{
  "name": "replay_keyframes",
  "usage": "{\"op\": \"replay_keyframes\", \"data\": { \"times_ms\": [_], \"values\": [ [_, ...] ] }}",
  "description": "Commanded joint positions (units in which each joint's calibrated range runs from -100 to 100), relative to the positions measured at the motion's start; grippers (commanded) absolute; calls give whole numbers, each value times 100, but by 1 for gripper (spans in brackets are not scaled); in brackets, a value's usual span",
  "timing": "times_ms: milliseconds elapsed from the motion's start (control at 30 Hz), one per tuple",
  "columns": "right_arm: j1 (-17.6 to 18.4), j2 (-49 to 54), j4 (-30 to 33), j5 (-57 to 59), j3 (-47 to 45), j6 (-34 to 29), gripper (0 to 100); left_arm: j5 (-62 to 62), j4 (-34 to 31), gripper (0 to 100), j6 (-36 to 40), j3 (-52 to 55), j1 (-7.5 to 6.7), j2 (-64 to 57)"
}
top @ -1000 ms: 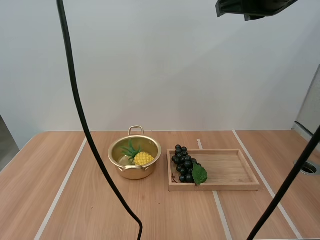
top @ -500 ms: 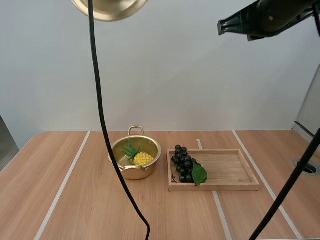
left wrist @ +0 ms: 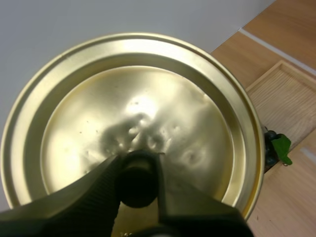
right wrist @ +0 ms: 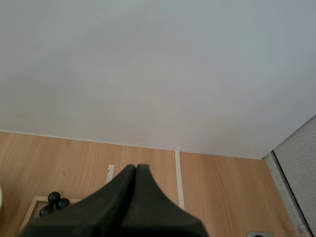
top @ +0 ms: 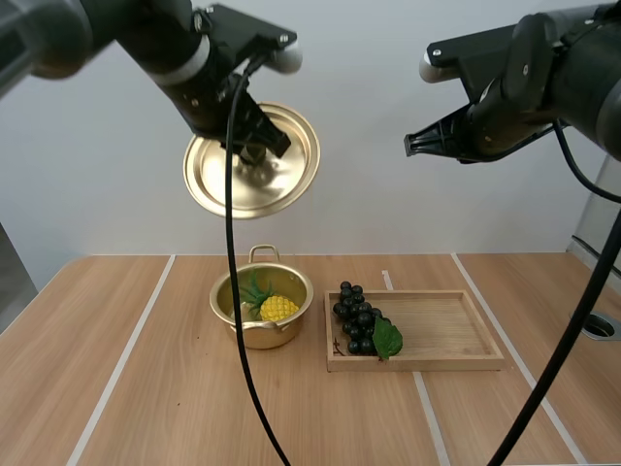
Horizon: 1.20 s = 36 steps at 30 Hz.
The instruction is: Open the pot, put the pineapple inside, and close it
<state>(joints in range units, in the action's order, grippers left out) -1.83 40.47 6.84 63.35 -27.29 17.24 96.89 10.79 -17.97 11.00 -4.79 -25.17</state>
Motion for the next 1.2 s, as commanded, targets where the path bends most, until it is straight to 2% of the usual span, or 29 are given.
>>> {"op": "replay_keyframes", "data": {
  "times_ms": [0, 133, 300, 533, 767, 1167],
  "values": [
    [-25, 79, 43, -585, -338, -49, 0, -927, 51, 0, -85, 753, -10, -11],
    [-25, 79, 43, -1128, -806, -49, 0, -1959, 39, 0, -156, 1585, -10, 79],
    [-78, 79, 47, -1691, -1213, -49, 0, -2583, 39, 0, -156, 2073, -10, 373],
    [-369, 53, 34, -2494, -1652, -49, 0, -2996, 68, 0, -156, 2117, -10, 912],
    [-386, 38, 34, -2714, -1800, -49, 0, -3670, 78, 0, -196, 2176, -10, 1338],
    [-386, 38, 34, -2714, -1800, -49, 0, -3475, 67, 0, -196, 2176, -10, 2043]
  ]
}}
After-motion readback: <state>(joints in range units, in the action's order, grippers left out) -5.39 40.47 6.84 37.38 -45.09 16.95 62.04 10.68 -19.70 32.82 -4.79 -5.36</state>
